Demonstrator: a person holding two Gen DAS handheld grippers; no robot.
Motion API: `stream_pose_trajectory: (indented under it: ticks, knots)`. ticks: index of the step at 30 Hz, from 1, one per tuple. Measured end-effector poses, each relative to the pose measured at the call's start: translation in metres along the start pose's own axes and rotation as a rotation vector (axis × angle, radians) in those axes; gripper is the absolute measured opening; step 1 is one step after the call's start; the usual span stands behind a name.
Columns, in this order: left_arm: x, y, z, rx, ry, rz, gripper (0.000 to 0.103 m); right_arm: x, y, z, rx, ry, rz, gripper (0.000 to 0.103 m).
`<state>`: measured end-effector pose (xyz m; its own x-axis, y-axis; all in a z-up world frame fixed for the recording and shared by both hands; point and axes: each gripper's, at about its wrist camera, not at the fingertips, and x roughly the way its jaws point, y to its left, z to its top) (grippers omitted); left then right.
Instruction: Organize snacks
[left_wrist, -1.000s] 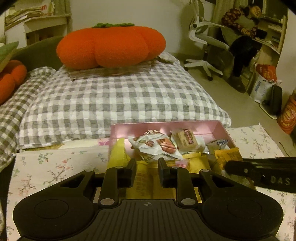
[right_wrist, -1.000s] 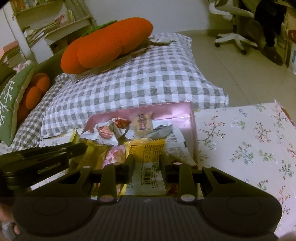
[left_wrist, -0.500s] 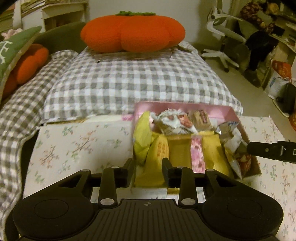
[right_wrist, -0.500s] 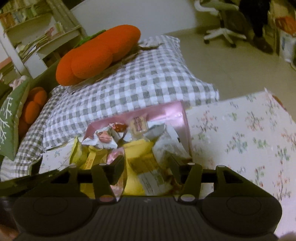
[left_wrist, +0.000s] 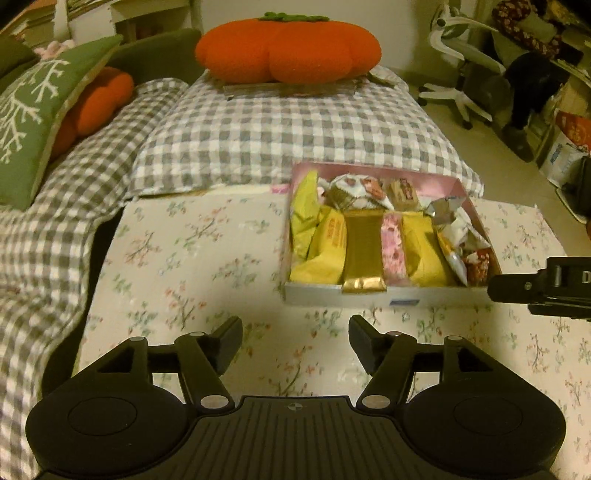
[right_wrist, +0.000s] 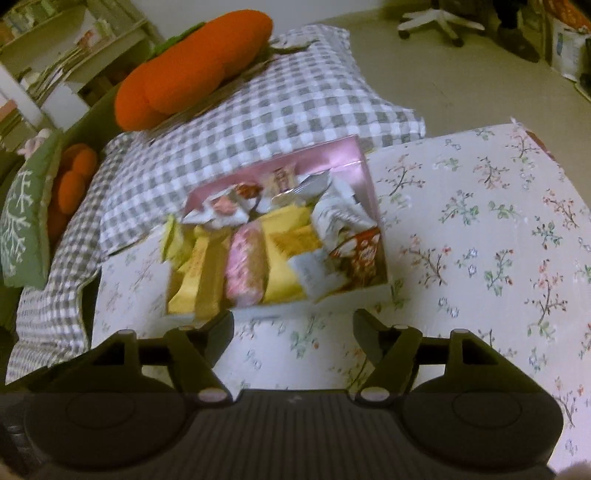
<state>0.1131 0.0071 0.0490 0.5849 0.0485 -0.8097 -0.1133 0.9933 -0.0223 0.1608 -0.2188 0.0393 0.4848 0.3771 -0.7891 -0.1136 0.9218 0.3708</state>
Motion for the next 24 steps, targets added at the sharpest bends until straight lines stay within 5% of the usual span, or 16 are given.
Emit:
stream_pose_trajectory:
  ticks: [12,24]
  knots:
    - [-0.047,-0.001,-0.032,0.033,-0.034,0.021,0.092,-0.04,0.03,-0.041,-0.141,0.015,-0.06,0.1]
    - [-0.042,0.002,-0.05,0.059,-0.043,0.098,0.099,-0.032,0.038,-0.073,-0.256,0.022,-0.174,0.102]
